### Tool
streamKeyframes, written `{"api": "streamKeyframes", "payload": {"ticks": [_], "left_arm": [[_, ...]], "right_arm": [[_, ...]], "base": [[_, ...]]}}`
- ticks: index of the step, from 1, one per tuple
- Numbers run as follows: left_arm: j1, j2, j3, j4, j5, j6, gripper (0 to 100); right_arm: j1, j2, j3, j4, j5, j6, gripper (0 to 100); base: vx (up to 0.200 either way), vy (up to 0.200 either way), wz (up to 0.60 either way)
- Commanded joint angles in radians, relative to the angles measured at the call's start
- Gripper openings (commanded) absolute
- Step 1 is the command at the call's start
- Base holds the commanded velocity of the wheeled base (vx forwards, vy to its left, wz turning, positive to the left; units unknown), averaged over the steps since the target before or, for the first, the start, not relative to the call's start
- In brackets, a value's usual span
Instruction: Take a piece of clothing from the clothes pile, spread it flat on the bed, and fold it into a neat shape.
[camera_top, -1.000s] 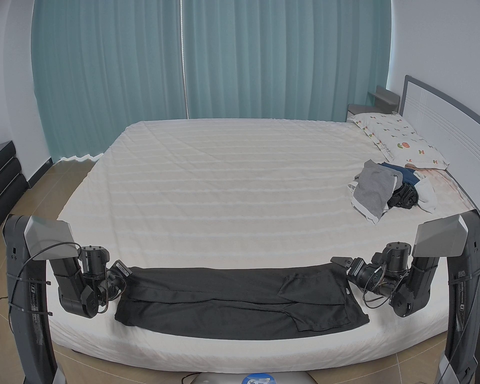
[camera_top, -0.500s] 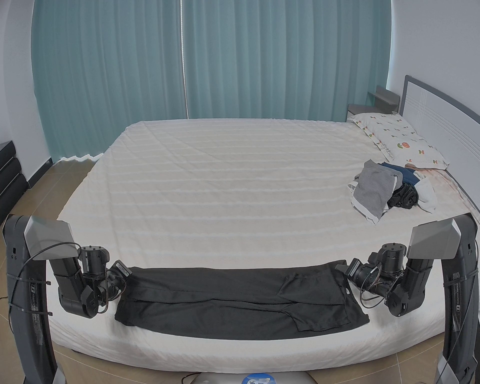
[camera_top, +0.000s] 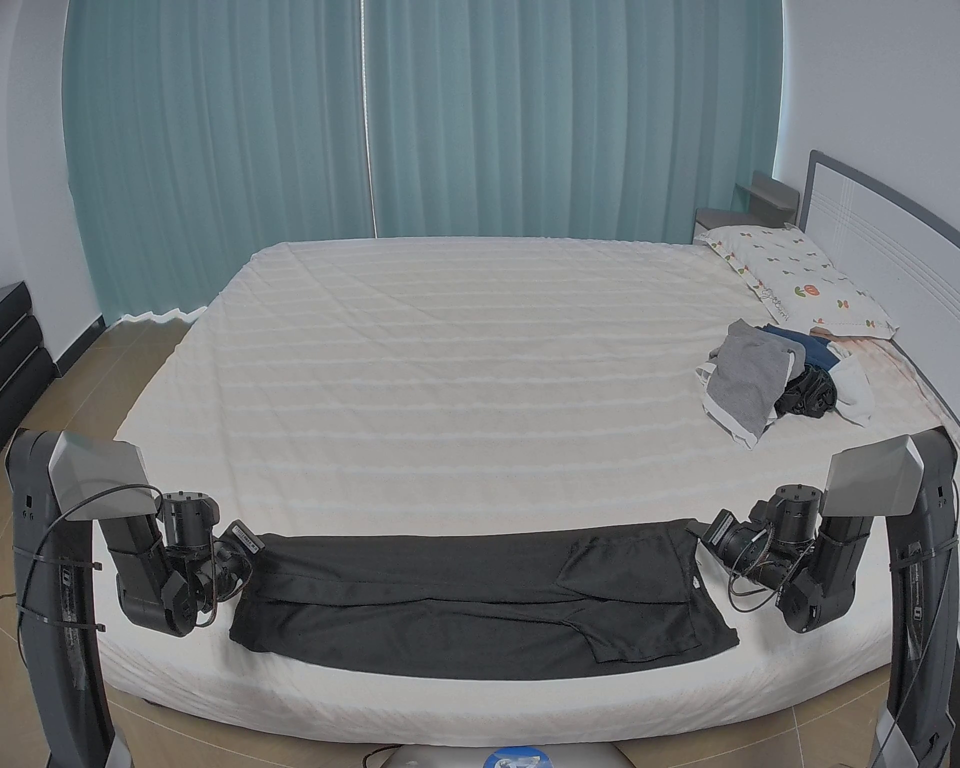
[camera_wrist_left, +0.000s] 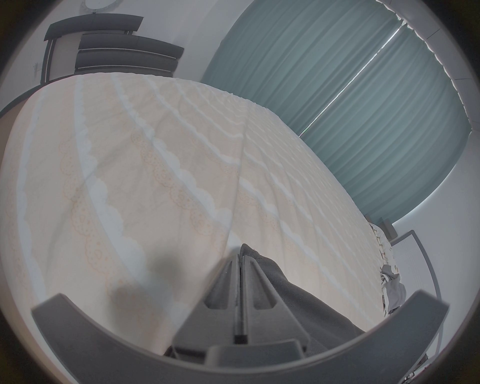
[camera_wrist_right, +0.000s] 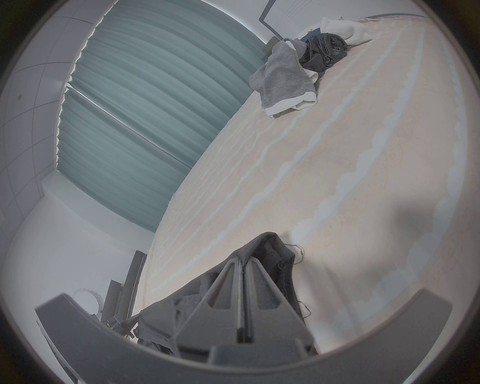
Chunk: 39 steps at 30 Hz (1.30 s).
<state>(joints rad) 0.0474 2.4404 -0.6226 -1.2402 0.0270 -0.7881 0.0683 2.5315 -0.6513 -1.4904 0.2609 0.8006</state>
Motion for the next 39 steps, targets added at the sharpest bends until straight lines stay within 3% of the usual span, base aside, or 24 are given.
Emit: {"api": "streamKeyframes", "payload": {"ticks": [1,27,37,38,39], "left_arm": [[0.0,0.002,0.001,-0.001,0.001,0.0,0],[0.0,0.002,0.0,-0.002,0.001,0.01,0],[-0.004,0.015,0.003,-0.002,0.001,0.058,0],[-0.004,0.017,0.003,-0.002,0.001,0.058,100],[-0.004,0.017,0.003,-0.002,0.001,0.058,100]], "right_arm": [[-0.001,0.003,0.001,-0.001,0.0,0.0,0],[-0.007,0.03,-0.041,-0.001,-0.003,-0.003,0],[-0.002,0.039,-0.039,0.002,-0.003,-0.011,0],[-0.002,0.039,-0.037,0.002,-0.003,-0.012,0],[-0.002,0.041,-0.037,0.002,-0.003,-0.012,0]], "base": [[0.0,0.0,0.0],[0.0,0.0,0.0],[0.0,0.0,0.0],[0.0,0.0,0.0],[0.0,0.0,0.0]]}}
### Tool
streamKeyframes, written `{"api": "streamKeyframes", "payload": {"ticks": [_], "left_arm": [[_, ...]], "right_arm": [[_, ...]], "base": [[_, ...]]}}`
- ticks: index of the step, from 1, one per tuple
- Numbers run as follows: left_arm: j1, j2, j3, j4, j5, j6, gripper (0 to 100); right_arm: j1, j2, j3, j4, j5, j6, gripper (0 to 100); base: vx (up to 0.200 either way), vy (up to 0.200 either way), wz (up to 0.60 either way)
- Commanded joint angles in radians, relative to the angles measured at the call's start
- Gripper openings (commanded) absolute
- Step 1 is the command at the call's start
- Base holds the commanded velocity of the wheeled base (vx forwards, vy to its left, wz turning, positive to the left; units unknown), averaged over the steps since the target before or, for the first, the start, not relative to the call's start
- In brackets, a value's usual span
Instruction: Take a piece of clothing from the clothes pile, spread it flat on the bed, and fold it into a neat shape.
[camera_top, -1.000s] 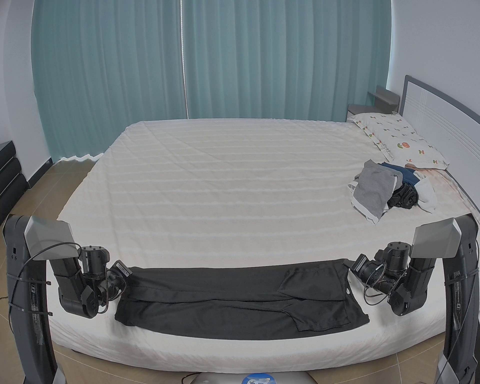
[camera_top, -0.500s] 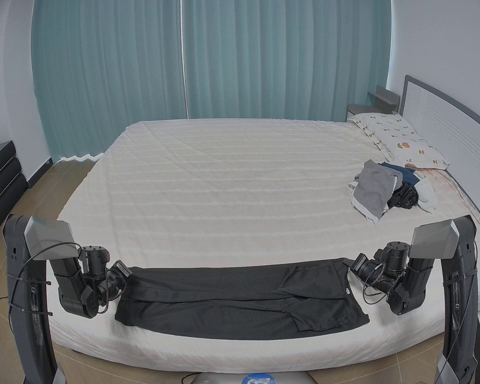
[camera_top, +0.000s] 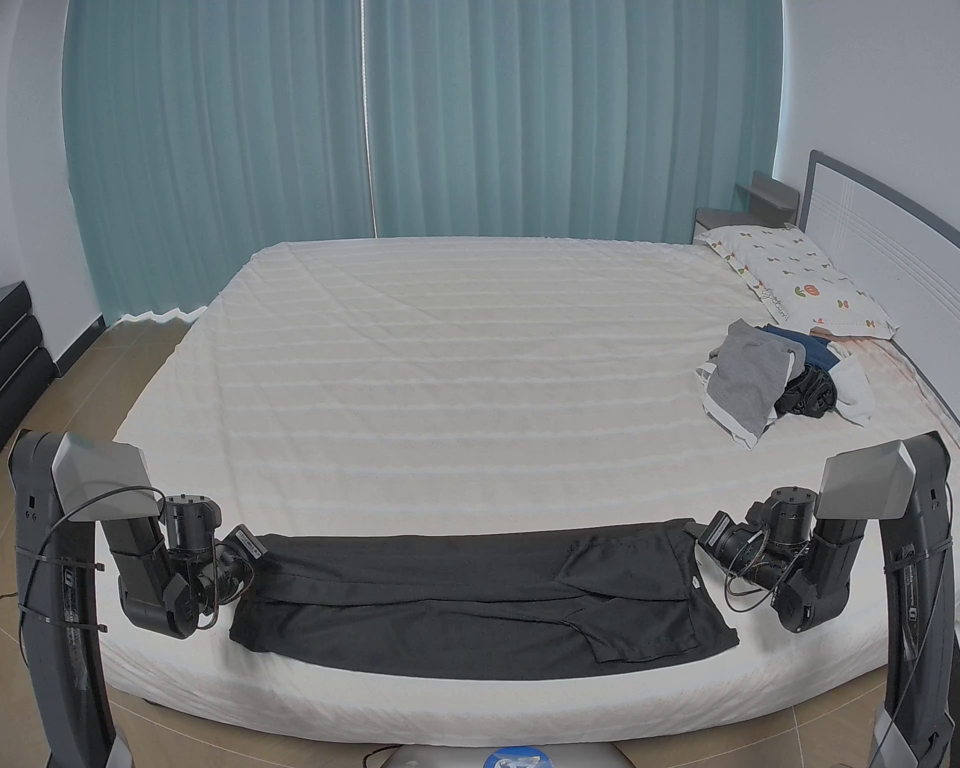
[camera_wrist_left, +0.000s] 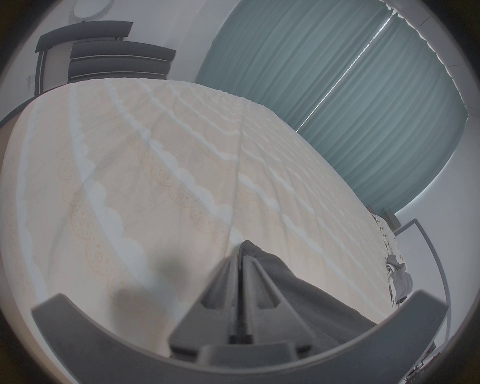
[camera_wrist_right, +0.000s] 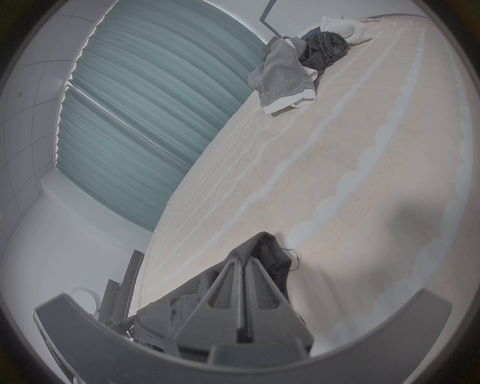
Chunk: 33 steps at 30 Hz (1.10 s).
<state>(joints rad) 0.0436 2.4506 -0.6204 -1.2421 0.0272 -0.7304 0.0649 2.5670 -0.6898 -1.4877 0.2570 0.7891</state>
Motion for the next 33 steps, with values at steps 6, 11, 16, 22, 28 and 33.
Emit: {"api": "streamKeyframes", "payload": {"ticks": [6,11,16,22,28,33], "left_arm": [[-0.001,0.005,-0.001,0.0,0.0,0.0,100],[0.002,0.002,-0.001,0.0,0.0,-0.001,100],[0.021,-0.021,0.013,0.0,-0.01,-0.003,100],[0.027,-0.041,0.025,0.001,-0.026,-0.007,100],[0.036,-0.061,0.048,0.001,-0.093,-0.015,100],[0.039,-0.085,0.071,0.001,-0.159,-0.04,100]], "right_arm": [[0.003,0.007,0.001,0.0,0.001,-0.013,0],[0.003,-0.002,0.01,-0.005,0.001,-0.011,100],[-0.007,-0.067,0.099,-0.071,0.005,-0.004,100],[0.039,-0.222,0.239,-0.074,0.004,0.004,100],[0.082,-0.275,0.303,-0.074,0.024,0.022,100],[0.118,-0.192,0.279,-0.074,0.03,0.021,100]], "base": [[0.0,0.0,0.0],[0.0,0.0,0.0],[0.0,0.0,0.0],[0.0,0.0,0.0],[0.0,0.0,0.0],[0.0,0.0,0.0]]}}
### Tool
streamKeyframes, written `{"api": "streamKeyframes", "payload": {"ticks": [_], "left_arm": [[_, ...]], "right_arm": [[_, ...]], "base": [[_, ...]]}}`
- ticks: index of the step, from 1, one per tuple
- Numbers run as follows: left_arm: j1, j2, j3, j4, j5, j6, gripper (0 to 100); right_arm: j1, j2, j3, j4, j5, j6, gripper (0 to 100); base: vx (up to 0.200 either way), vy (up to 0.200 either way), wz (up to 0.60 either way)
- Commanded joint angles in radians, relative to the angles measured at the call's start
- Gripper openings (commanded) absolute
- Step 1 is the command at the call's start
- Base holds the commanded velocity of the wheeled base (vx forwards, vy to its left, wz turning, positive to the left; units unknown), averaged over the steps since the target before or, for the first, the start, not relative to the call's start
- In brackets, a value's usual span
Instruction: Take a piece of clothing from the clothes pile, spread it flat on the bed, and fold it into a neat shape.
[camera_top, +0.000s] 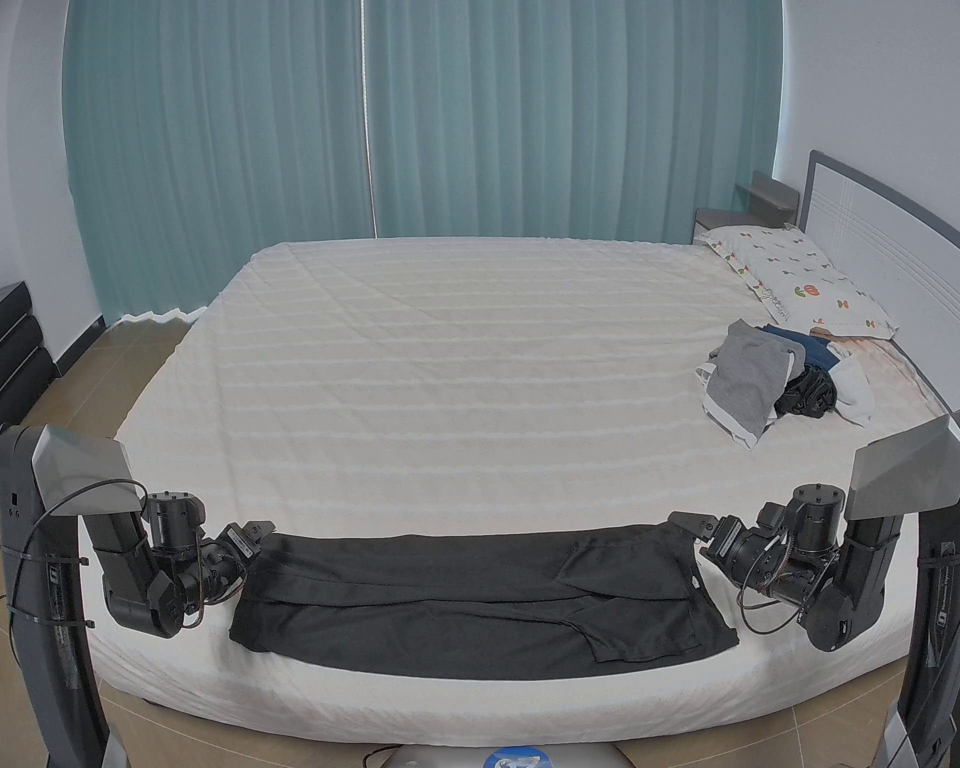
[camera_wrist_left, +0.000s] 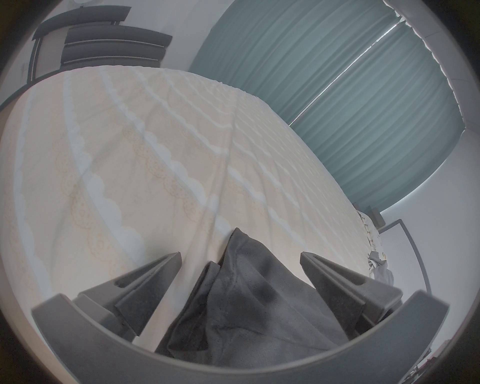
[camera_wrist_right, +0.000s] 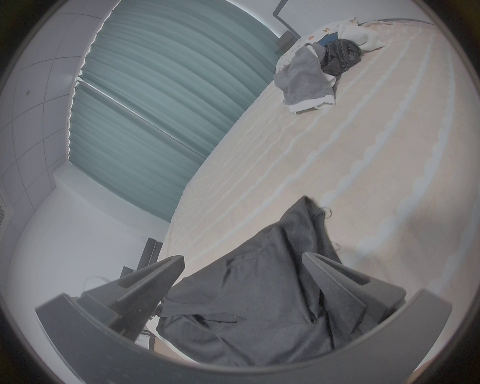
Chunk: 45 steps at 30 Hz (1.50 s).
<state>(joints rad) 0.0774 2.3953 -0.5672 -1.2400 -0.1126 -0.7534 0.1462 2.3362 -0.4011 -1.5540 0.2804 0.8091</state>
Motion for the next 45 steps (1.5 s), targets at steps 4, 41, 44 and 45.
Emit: {"api": "streamKeyframes", "payload": {"ticks": [4,41,44,45], "left_arm": [[0.004,-0.027,0.018,-0.001,-0.019,-0.018,100],[-0.002,-0.022,0.009,-0.003,-0.019,-0.02,100],[-0.002,-0.022,0.009,-0.003,-0.019,-0.02,100],[-0.002,-0.022,0.009,-0.003,-0.019,-0.02,100]], "right_arm": [[0.041,0.112,-0.068,-0.006,0.008,-0.011,100],[0.05,0.216,-0.236,-0.014,-0.004,-0.113,0],[0.05,0.216,-0.251,-0.014,-0.006,-0.119,0],[0.05,0.212,-0.257,-0.014,-0.017,-0.119,0]], "base": [[0.0,0.0,0.0],[0.0,0.0,0.0],[0.0,0.0,0.0],[0.0,0.0,0.0]]}}
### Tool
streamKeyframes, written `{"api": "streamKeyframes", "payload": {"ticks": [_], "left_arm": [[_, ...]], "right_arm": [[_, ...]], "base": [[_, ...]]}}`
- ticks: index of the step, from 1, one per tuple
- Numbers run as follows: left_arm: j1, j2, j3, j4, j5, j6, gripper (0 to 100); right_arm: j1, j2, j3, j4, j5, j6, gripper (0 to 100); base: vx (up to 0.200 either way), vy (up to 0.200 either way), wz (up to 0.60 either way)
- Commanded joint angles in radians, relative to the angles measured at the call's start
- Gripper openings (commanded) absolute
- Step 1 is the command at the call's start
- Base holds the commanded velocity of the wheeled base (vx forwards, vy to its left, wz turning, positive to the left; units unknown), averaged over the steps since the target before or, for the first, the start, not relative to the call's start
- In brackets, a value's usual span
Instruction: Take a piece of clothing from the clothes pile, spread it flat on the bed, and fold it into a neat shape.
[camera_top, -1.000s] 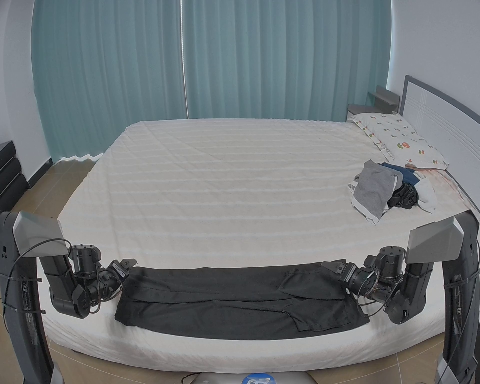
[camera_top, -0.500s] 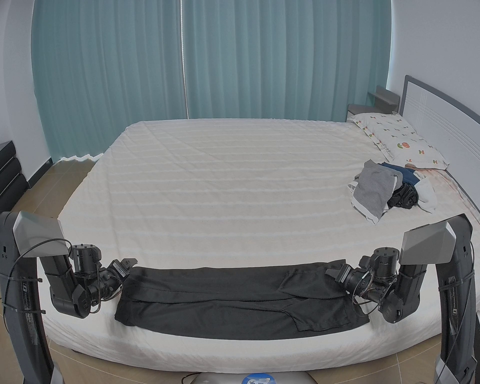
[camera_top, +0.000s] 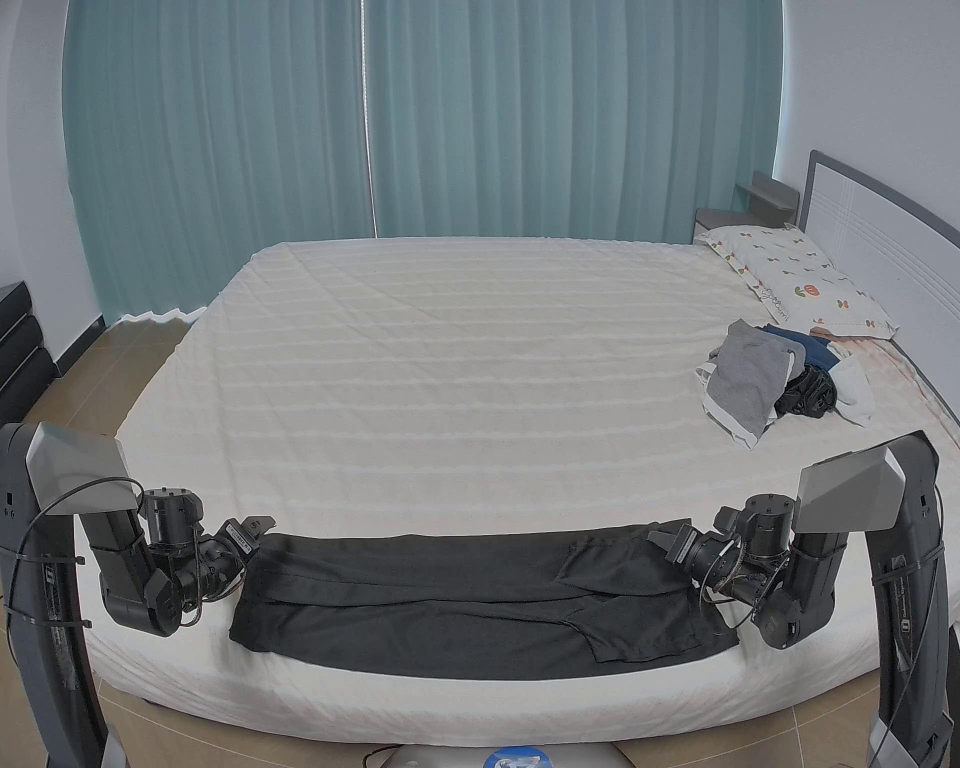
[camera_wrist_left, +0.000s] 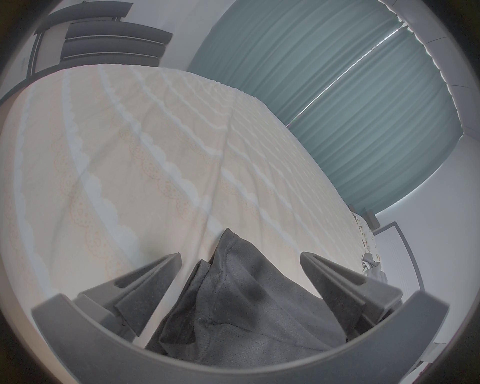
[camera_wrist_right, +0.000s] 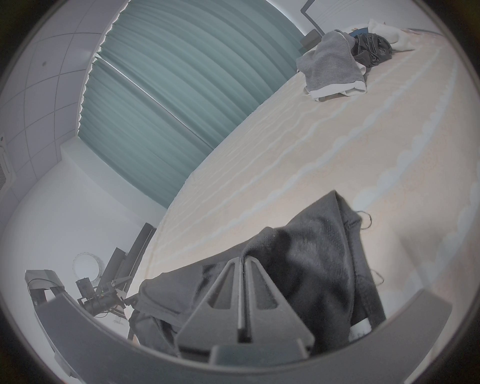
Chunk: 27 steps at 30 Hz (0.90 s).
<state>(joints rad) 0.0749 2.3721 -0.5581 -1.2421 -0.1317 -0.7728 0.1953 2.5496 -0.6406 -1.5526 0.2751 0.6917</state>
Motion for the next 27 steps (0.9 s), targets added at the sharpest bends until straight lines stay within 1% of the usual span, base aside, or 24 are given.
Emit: {"api": "streamKeyframes", "payload": {"ticks": [1,5,7,17,26,27], "left_arm": [[0.0,0.001,-0.002,0.0,0.0,0.0,100],[0.0,0.001,-0.002,0.001,0.0,0.0,100],[0.0,0.001,-0.002,0.0,0.001,0.0,100],[-0.001,0.001,-0.002,0.0,0.001,0.0,100],[-0.001,0.001,-0.002,0.0,0.003,0.0,100],[0.0,0.001,-0.002,0.0,0.003,0.0,100]], "right_arm": [[-0.001,-0.005,-0.024,-0.015,-0.022,-0.001,0],[0.007,-0.005,-0.048,-0.015,-0.079,-0.004,0],[0.018,-0.015,-0.047,-0.015,-0.088,-0.004,0],[0.01,0.015,-0.079,-0.014,-0.086,-0.001,0],[-0.013,0.031,-0.067,0.014,-0.08,-0.011,0],[-0.014,0.029,-0.073,0.043,-0.079,-0.011,100]], "base": [[0.0,0.0,0.0],[0.0,0.0,0.0],[0.0,0.0,0.0],[0.0,0.0,0.0],[0.0,0.0,0.0],[0.0,0.0,0.0]]}}
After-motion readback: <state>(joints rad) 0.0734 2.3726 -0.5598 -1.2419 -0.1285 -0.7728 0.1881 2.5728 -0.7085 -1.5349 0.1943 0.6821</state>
